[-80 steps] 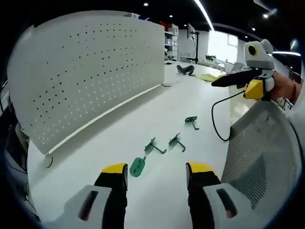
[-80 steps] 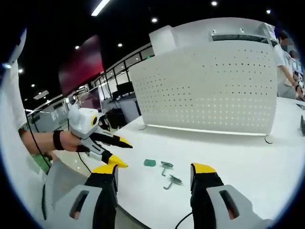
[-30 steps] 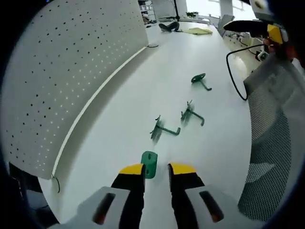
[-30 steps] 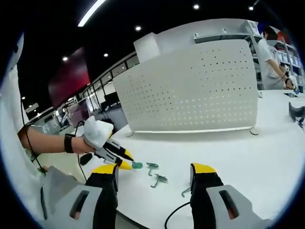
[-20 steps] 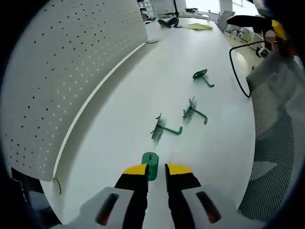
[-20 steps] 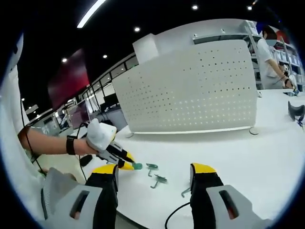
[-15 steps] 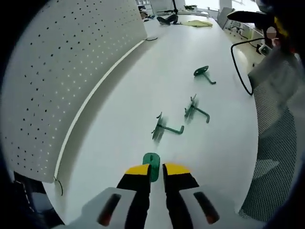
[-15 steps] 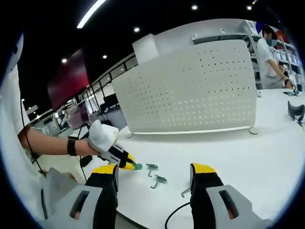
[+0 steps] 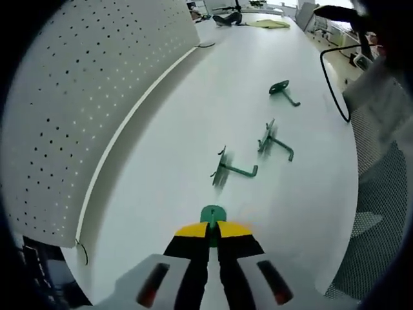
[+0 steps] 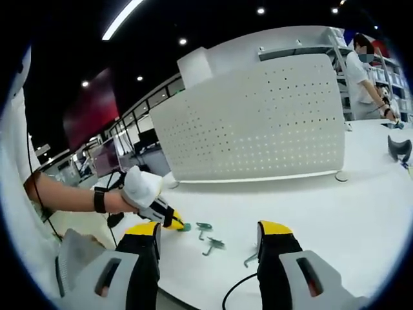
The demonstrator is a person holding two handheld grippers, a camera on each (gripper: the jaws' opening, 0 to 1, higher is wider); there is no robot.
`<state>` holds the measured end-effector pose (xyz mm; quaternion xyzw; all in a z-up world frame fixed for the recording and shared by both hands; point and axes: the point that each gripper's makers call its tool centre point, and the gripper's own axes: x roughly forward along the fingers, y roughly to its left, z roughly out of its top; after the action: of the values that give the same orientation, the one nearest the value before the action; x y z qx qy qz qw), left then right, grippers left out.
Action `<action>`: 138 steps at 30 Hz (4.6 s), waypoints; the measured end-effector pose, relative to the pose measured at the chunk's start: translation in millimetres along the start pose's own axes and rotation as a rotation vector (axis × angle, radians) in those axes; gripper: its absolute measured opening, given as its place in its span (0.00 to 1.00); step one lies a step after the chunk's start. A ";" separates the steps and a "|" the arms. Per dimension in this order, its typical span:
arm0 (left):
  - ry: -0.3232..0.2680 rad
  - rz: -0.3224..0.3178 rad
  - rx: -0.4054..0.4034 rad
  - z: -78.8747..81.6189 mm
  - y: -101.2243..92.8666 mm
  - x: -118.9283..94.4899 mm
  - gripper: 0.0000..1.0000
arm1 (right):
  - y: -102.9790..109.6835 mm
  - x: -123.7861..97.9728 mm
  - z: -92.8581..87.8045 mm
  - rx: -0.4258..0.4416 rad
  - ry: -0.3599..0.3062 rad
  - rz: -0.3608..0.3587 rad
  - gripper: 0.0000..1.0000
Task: Insert the hook assembly into the mounting plate slot until the hook locks in place.
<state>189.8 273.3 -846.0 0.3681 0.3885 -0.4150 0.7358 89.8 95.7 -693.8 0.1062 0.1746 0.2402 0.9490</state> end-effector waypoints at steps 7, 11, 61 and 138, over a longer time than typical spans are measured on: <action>-0.037 0.004 -0.058 -0.4 4.3 -5.9 0.04 | 1.4 0.9 -1.0 -0.005 0.006 0.006 0.61; -0.066 0.007 -0.099 0.9 6.5 -10.5 0.04 | 3.0 1.0 0.1 -0.007 0.003 0.011 0.61; -0.507 0.239 -0.561 20.2 27.7 -118.0 0.04 | 36.0 7.0 18.4 -0.172 0.008 0.177 0.67; -0.995 0.664 -0.611 98.1 193.2 -225.9 0.03 | 30.3 -11.2 22.7 -0.235 0.049 0.050 0.69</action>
<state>309.3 336.1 -563.5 0.0081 -0.0306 -0.1583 0.9869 76.6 113.7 -661.2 -0.0076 0.1656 0.2850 0.9441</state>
